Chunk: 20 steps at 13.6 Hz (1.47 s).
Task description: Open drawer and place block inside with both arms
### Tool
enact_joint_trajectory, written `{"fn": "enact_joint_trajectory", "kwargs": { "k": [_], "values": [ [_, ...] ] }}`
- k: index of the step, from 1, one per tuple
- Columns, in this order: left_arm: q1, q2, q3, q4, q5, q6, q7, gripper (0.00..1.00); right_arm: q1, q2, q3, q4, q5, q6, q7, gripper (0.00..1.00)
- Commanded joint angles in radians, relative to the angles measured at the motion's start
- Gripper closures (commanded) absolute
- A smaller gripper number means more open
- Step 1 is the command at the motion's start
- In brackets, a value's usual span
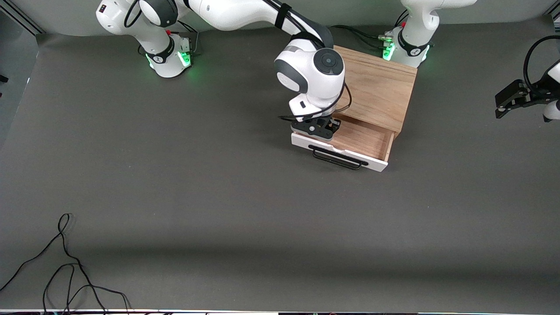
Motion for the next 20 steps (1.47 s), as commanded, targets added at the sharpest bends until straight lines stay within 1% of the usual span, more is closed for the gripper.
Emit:
{"fn": "enact_joint_trajectory", "kwargs": {
  "k": [1, 2, 5, 6, 7, 8, 9, 13, 15, 18, 19, 20],
  "values": [
    [-0.027, -0.001, 0.008, 0.006, 0.0, 0.009, 0.013, 0.0, 0.007, 0.026, -0.007, 0.034, 0.007, 0.001, 0.001, 0.92],
    [-0.021, 0.009, 0.008, 0.006, -0.004, 0.004, 0.013, 0.0, 0.006, 0.034, -0.007, 0.034, 0.007, 0.008, 0.002, 0.92],
    [-0.018, 0.0, 0.008, 0.0, -0.014, -0.019, 0.013, 0.0, 0.007, 0.044, -0.007, 0.034, 0.007, 0.016, 0.002, 0.92],
    [-0.023, -0.001, 0.008, 0.001, -0.014, -0.04, 0.011, 0.0, 0.007, 0.043, -0.007, 0.036, 0.008, 0.016, 0.004, 0.85],
    [-0.021, -0.001, 0.008, -0.002, -0.014, -0.049, 0.013, 0.0, 0.006, 0.043, -0.007, 0.036, 0.008, 0.016, 0.002, 0.59],
    [-0.023, -0.001, 0.008, -0.002, -0.014, -0.05, 0.011, 0.0, 0.006, 0.043, -0.007, 0.036, 0.007, 0.018, 0.007, 0.22],
    [-0.023, 0.002, 0.008, -0.002, -0.012, -0.048, 0.011, 0.0, 0.006, 0.043, -0.007, 0.036, 0.007, 0.018, 0.005, 0.0],
    [-0.023, 0.005, 0.008, -0.005, -0.012, -0.051, 0.013, 0.0, 0.006, 0.017, -0.008, 0.042, 0.013, -0.008, 0.011, 0.0],
    [-0.023, 0.008, 0.008, -0.002, -0.01, -0.082, 0.013, 0.0, 0.004, -0.023, -0.008, 0.048, 0.013, -0.072, 0.013, 0.0],
    [-0.013, 0.008, 0.008, -0.005, -0.009, -0.16, 0.013, 0.0, -0.016, -0.135, -0.01, 0.039, 0.02, -0.186, 0.008, 0.0],
    [-0.013, 0.008, 0.008, -0.005, -0.009, -0.165, 0.013, 0.0, -0.049, -0.191, -0.008, 0.033, 0.025, -0.217, 0.004, 0.0],
    [-0.016, 0.009, 0.008, -0.005, -0.009, -0.165, 0.013, 0.0, -0.084, -0.245, -0.002, 0.002, 0.034, -0.249, -0.001, 0.0]
  ]
}}
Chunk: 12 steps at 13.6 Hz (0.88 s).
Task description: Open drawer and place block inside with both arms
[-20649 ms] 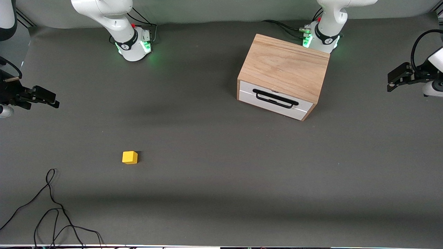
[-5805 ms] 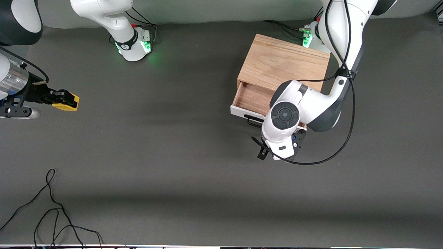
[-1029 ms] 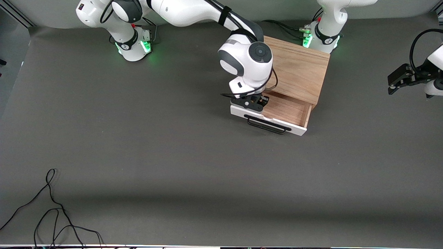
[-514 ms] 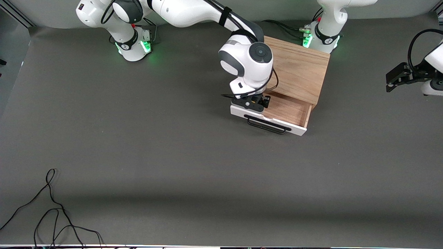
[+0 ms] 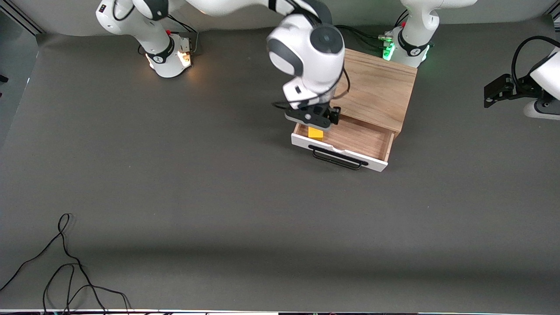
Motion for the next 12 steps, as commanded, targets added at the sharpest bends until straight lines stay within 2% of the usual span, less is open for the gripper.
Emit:
{"fn": "enact_joint_trajectory", "kwargs": {
  "k": [1, 3, 6, 9, 12],
  "values": [
    [-0.009, -0.002, 0.005, -0.001, -0.004, -0.016, 0.013, 0.0, -0.087, -0.196, 0.011, -0.123, 0.034, -0.077, -0.037, 0.0],
    [-0.011, -0.002, 0.005, -0.001, -0.004, -0.016, 0.013, 0.0, -0.176, -0.351, 0.034, -0.267, 0.032, -0.083, -0.175, 0.0],
    [-0.009, -0.001, 0.005, 0.001, -0.006, -0.016, 0.013, 0.0, -0.41, -0.535, 0.143, -0.413, 0.02, -0.12, -0.384, 0.0],
    [-0.011, -0.001, 0.005, 0.001, -0.004, -0.015, 0.013, 0.0, -0.616, -0.644, 0.162, -0.48, 0.02, -0.164, -0.644, 0.0],
    [-0.011, -0.001, 0.005, 0.001, -0.006, -0.013, 0.013, 0.0, -0.806, -0.7, 0.162, -0.511, 0.02, -0.201, -0.945, 0.0]
  ]
}}
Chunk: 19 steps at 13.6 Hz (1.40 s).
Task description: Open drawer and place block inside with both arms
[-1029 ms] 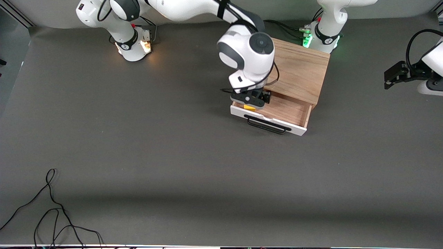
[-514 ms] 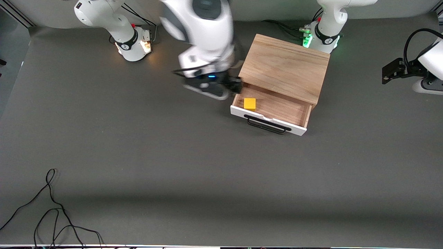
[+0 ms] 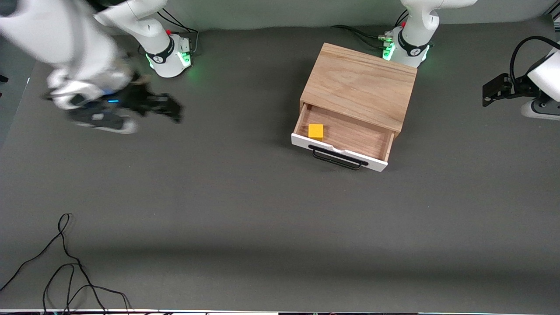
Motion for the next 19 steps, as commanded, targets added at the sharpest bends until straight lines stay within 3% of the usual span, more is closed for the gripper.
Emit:
{"fn": "enact_joint_trajectory", "kwargs": {
  "k": [1, 5, 11, 14, 19],
  "values": [
    [-0.008, -0.002, 0.006, 0.003, -0.006, -0.009, 0.012, 0.0, -0.148, -0.055, 0.018, -0.061, 0.005, -0.014, -0.235, 0.0],
    [-0.008, -0.002, 0.006, 0.003, -0.004, -0.009, 0.012, 0.0, -0.253, -0.048, -0.004, -0.058, -0.073, -0.028, -0.473, 0.0],
    [-0.01, -0.001, 0.006, 0.003, -0.006, -0.009, 0.012, 0.0, -0.256, -0.029, -0.114, -0.06, -0.102, -0.014, -0.584, 0.0],
    [-0.008, -0.001, 0.006, 0.003, -0.006, -0.011, 0.012, 0.0, -0.331, -0.025, -0.081, -0.061, -0.1, -0.016, -0.586, 0.0],
    [-0.011, -0.001, 0.0, 0.003, -0.004, -0.012, 0.012, 0.0, -0.333, -0.029, -0.061, -0.057, -0.104, -0.02, -0.578, 0.0]
  ]
}}
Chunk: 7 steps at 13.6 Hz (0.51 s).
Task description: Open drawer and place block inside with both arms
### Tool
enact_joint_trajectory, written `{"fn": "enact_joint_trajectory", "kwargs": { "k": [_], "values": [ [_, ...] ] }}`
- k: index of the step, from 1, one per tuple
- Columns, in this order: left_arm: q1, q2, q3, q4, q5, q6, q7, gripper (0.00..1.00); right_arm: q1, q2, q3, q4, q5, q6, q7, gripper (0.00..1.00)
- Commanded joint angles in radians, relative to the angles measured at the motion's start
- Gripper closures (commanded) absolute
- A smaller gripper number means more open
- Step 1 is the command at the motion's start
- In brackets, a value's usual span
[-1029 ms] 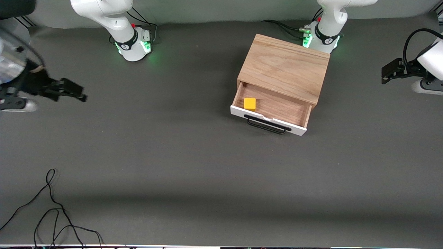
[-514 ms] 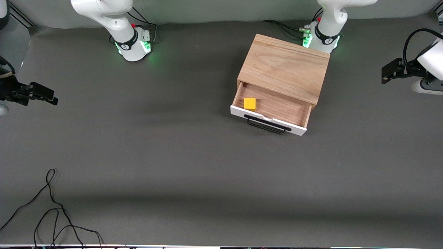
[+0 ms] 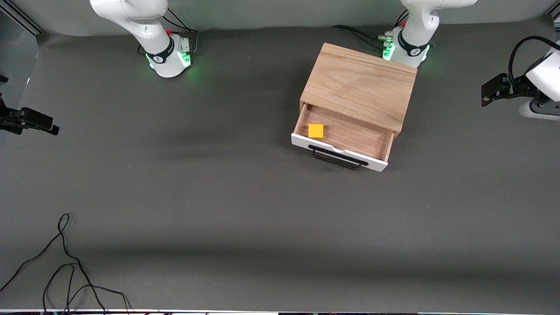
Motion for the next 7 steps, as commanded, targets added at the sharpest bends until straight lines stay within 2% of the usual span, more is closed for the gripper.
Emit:
{"fn": "enact_joint_trajectory", "kwargs": {
  "k": [1, 7],
  "values": [
    [-0.006, 0.001, 0.003, 0.003, -0.004, -0.012, 0.012, 0.0, -0.002, -0.009, 0.012, -0.002, -0.018, 0.001, -0.009, 0.0],
    [-0.004, -0.001, 0.003, 0.003, 0.002, -0.015, 0.012, 0.0, -0.003, -0.009, 0.011, -0.002, -0.016, -0.002, -0.012, 0.0]
  ]
}}
